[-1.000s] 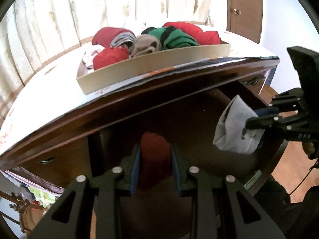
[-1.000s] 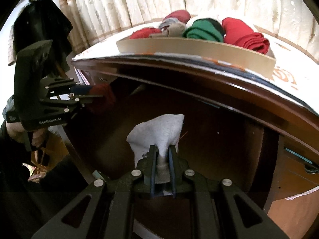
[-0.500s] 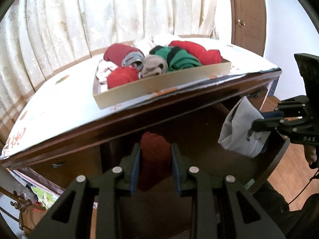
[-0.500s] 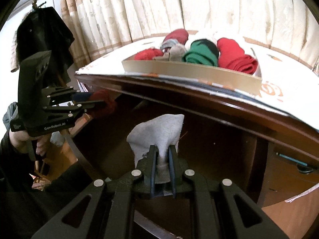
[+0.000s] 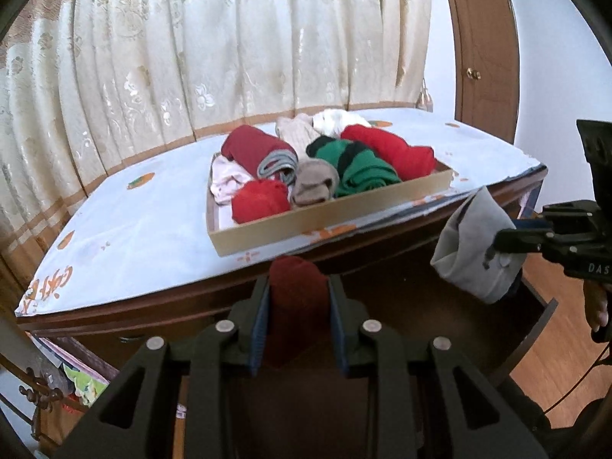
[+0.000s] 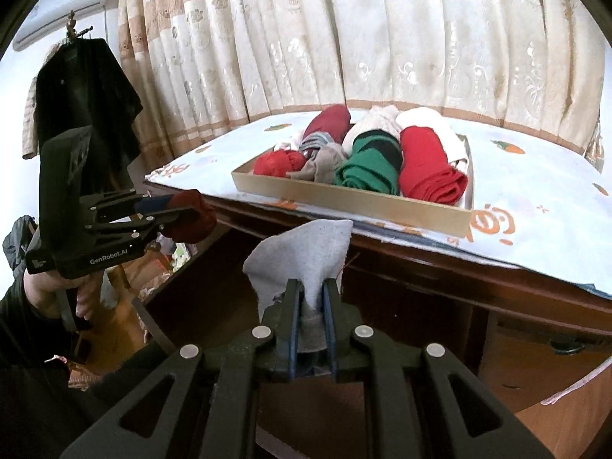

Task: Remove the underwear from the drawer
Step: 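Lift the grey underwear with the right tool and carry it over the tray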

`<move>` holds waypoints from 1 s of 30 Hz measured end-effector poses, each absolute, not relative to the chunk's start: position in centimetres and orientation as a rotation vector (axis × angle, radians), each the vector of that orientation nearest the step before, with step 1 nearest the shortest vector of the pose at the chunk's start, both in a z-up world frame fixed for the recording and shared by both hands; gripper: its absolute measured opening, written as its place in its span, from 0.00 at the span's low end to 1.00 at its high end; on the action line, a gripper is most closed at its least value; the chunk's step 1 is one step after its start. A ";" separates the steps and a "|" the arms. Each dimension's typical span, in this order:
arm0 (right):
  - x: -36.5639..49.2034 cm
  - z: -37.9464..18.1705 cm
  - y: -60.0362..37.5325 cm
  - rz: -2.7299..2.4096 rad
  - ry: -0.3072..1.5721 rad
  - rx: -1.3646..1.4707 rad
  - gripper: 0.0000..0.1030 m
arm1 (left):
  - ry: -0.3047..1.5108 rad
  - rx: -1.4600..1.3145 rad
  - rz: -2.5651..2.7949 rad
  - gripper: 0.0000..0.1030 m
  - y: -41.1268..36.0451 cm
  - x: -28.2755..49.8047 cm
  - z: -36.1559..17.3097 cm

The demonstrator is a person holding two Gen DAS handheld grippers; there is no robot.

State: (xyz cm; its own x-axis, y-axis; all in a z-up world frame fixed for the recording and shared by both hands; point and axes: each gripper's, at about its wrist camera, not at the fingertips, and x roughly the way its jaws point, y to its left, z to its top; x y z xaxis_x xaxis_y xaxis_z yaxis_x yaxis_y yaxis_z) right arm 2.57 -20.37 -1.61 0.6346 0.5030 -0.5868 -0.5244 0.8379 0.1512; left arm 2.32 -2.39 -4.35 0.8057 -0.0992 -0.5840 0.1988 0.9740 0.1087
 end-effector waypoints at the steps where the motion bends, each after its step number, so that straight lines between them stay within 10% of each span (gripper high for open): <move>1: 2.6 -1.5 -20.3 0.586 0.655 -0.033 0.13 | 0.611 0.168 -0.160 0.26 -2.4 2.3 -4.2; 30: 5.9 5.0 -19.0 0.563 0.502 -0.059 0.13 | 0.444 0.191 -0.163 0.26 -3.8 6.2 3.2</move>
